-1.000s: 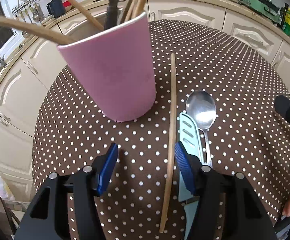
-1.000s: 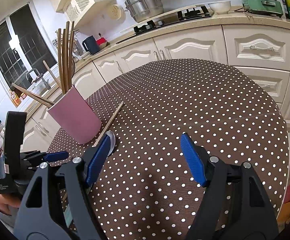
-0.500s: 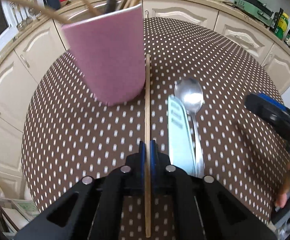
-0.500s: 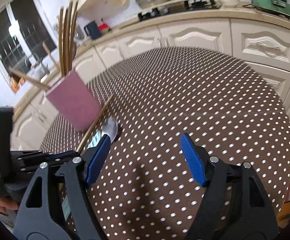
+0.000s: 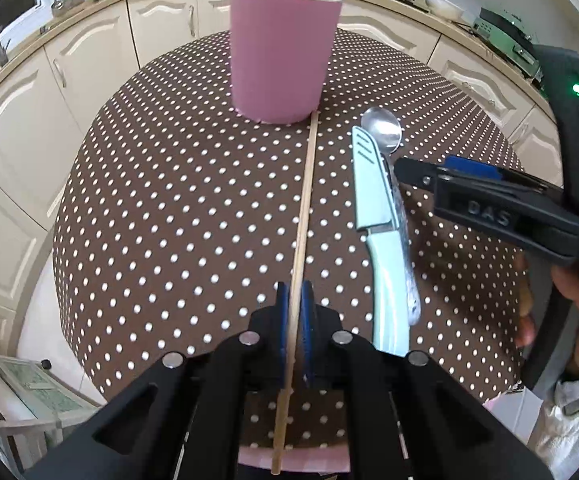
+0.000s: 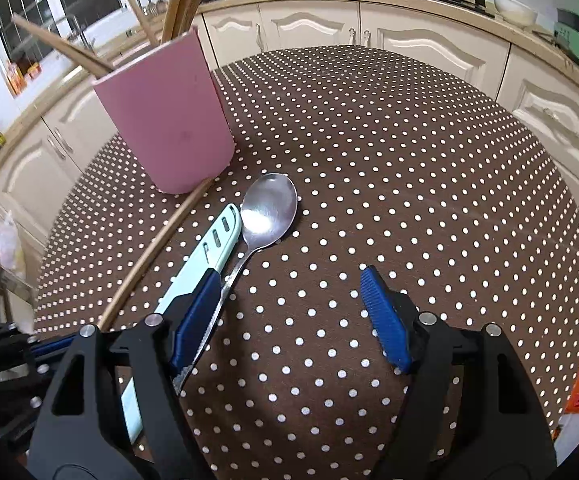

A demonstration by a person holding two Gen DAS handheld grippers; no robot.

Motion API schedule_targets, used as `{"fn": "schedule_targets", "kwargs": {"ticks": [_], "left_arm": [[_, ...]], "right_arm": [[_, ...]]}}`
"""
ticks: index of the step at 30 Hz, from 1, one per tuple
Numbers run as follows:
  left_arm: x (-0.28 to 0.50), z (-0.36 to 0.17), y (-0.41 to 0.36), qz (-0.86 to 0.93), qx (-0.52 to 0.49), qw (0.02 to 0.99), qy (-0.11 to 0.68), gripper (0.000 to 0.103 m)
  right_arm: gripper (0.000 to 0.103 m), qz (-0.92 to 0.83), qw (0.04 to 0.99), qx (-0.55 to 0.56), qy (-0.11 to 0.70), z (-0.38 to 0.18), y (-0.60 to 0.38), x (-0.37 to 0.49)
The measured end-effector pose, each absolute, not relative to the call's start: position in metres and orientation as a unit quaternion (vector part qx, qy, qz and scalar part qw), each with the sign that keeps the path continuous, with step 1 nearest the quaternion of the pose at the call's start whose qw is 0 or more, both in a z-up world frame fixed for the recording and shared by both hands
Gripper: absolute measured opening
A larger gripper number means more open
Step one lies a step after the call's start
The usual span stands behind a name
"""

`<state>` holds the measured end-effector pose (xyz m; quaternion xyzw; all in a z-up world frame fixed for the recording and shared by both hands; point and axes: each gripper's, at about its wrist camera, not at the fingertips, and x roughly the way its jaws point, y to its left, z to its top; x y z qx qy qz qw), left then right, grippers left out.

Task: Organize utensils
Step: 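Grasp the metal spoon by its handle with the right gripper, then lift the chopstick and spoon up over the pink cup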

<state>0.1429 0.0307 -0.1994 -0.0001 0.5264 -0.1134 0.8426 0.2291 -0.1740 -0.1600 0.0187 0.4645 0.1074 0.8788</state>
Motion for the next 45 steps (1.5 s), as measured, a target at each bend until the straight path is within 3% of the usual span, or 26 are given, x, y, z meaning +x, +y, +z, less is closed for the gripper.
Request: {"fn": "schedule_targets", "kwargs": {"ticks": [7, 15, 18, 20, 22, 24, 25, 26, 32, 45], "left_arm": [[0.143, -0.197, 0.049, -0.117, -0.008, 0.835, 0.537, 0.008], [0.195, -0.198, 0.025, -0.12, 0.031, 0.823, 0.554, 0.011], [0.204, -0.198, 0.015, -0.131, 0.047, 0.818, 0.558, 0.029], [0.21, -0.197, 0.007, -0.127, 0.059, 0.819, 0.557, 0.031], [0.217, -0.198, 0.0, -0.124, 0.071, 0.82, 0.555, 0.031], [0.225, -0.197, -0.006, -0.126, 0.075, 0.82, 0.553, 0.027], [0.227, -0.197, -0.009, -0.124, 0.077, 0.821, 0.552, 0.014], [0.23, -0.197, -0.012, -0.124, 0.078, 0.821, 0.552, 0.007], [0.228, -0.197, -0.01, -0.123, 0.063, 0.826, 0.546, 0.006], [0.171, -0.16, 0.003, -0.123, 0.064, 0.869, 0.475, 0.005]], "right_arm": [[0.072, 0.086, 0.875, -0.013, 0.476, -0.164, -0.152, 0.24], [0.069, 0.097, 0.862, -0.064, 0.493, -0.166, -0.129, 0.246], [0.05, 0.115, 0.853, -0.069, 0.505, -0.164, -0.135, 0.245], [0.032, 0.121, 0.847, -0.075, 0.512, -0.161, -0.148, 0.244], [0.024, 0.132, 0.838, -0.076, 0.524, -0.159, -0.157, 0.246], [0.02, 0.141, 0.829, -0.079, 0.535, -0.158, -0.166, 0.247], [0.017, 0.149, 0.825, -0.079, 0.54, -0.157, -0.17, 0.248], [0.015, 0.153, 0.821, -0.079, 0.544, -0.157, -0.174, 0.248], [0.006, 0.179, 0.808, -0.083, 0.555, -0.153, -0.192, 0.25], [0.004, 0.198, 0.841, -0.047, 0.501, -0.135, -0.217, 0.225]]}}
